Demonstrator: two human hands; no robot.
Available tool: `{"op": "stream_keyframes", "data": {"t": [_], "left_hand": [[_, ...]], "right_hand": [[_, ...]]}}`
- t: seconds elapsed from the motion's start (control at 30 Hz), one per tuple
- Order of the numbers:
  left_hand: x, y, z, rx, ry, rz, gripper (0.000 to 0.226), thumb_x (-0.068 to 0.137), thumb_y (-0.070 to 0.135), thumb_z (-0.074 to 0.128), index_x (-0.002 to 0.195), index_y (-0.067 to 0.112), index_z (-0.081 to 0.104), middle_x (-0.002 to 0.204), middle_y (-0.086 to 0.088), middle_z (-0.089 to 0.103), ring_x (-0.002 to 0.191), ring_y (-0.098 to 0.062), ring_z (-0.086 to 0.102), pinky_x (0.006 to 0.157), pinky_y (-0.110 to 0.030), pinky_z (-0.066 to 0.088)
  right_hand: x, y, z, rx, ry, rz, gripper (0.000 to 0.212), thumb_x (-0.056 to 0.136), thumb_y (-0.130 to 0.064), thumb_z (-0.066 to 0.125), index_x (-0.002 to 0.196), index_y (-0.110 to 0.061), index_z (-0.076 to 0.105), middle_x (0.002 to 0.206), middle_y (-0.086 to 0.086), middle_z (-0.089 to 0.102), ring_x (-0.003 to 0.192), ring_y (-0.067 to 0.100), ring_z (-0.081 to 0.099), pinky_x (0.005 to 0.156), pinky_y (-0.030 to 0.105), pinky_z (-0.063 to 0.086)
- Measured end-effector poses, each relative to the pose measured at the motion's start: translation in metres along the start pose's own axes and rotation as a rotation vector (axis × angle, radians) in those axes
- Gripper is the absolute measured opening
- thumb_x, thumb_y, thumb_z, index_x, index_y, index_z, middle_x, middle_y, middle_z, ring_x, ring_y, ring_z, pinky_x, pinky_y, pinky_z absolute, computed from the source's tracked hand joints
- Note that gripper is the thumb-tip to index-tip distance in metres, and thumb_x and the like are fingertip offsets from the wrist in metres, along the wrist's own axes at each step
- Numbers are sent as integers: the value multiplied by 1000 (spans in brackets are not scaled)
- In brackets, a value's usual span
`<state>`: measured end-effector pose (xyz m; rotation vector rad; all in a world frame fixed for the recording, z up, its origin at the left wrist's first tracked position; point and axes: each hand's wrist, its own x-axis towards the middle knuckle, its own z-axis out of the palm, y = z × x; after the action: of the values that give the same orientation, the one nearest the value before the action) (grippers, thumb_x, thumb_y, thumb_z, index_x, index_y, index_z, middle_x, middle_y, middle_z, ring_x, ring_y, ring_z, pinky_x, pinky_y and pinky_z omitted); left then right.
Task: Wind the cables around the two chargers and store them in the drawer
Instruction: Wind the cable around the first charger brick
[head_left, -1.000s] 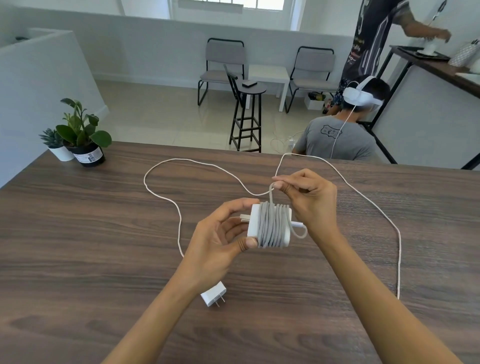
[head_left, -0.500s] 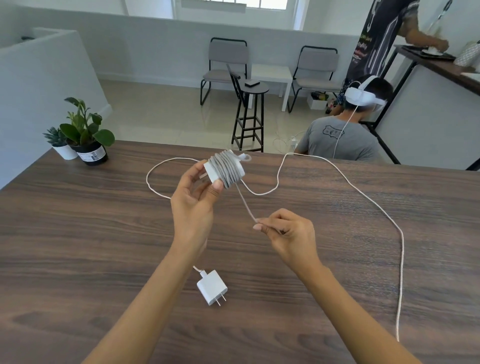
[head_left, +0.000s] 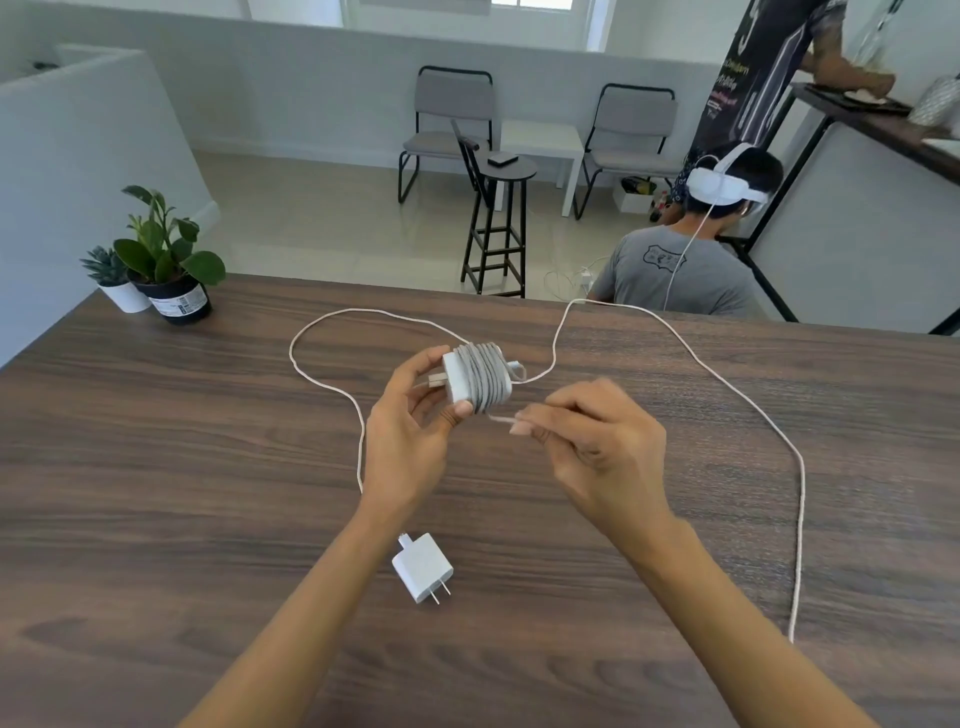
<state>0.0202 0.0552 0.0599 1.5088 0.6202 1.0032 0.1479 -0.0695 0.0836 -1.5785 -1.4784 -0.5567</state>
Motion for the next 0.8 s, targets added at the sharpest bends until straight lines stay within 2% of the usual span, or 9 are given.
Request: {"op": "stream_keyframes", "data": {"t": [0.07,0.23,0.37,0.43,0.5,0.6,0.67,0.73,0.8], "left_hand": [[-6,-1,3,4,-65,-12,52,79,-11,66,124,11,53,119,-8,63,108,-22,62,98,-42,49],[-19,2,5,-41,-194,-19,55,78,-16,64,119,19,55,120,-9,61,109,-24,60,101,-40,47],[-28,1,1,-107,-279,-55,53,78,-15,64,120,16,56,116,-7,62,108,-26,59,100,-38,45],[-33,4,1,-146,-305,-56,50,77,-7,66,120,16,56,114,-3,63,105,-20,60,96,-32,47],[-35,6,2,-181,-312,-57,48,76,-2,64,120,13,55,113,1,64,102,-15,61,91,-27,49],[-36,8,2,-220,-328,-57,49,77,3,68,122,8,52,117,0,62,100,-12,62,85,-22,49],[-36,9,1,-242,-326,-49,60,75,22,77,125,4,50,121,-6,59,101,-13,62,83,-22,50],[-35,11,0,-259,-312,-60,77,68,43,77,127,2,48,123,-8,58,103,-16,62,84,-25,50],[-34,12,-1,-254,-306,-69,80,67,49,76,127,4,49,125,-6,58,106,-17,61,85,-26,51]], "right_hand": [[11,8,-3,-52,6,-38,5,81,-18,75,79,-22,76,73,-6,67,65,14,52,50,29,43],[28,26,-5,-101,-62,-60,7,82,-23,74,80,-29,76,71,-7,63,67,13,48,50,29,40],[39,37,-6,46,-86,26,3,75,-22,76,78,-23,77,67,-2,64,69,20,50,64,41,44],[41,37,-6,74,-97,73,5,72,-19,78,77,-20,78,68,-1,66,71,22,51,69,45,44],[40,36,-6,116,-102,149,7,71,-17,79,78,-19,78,70,-4,67,74,22,52,72,42,45],[34,36,-5,152,-116,259,9,71,-22,77,80,-21,78,72,-10,66,78,20,55,71,27,45],[29,36,-4,166,-121,300,10,72,-24,76,82,-23,77,73,-9,68,78,18,55,68,21,45],[22,35,-1,228,-126,355,14,73,-23,76,86,-25,76,74,-8,68,80,16,55,70,19,45],[15,33,1,302,-130,403,19,72,-25,75,91,-25,73,76,-12,67,82,12,55,74,19,44]]}}
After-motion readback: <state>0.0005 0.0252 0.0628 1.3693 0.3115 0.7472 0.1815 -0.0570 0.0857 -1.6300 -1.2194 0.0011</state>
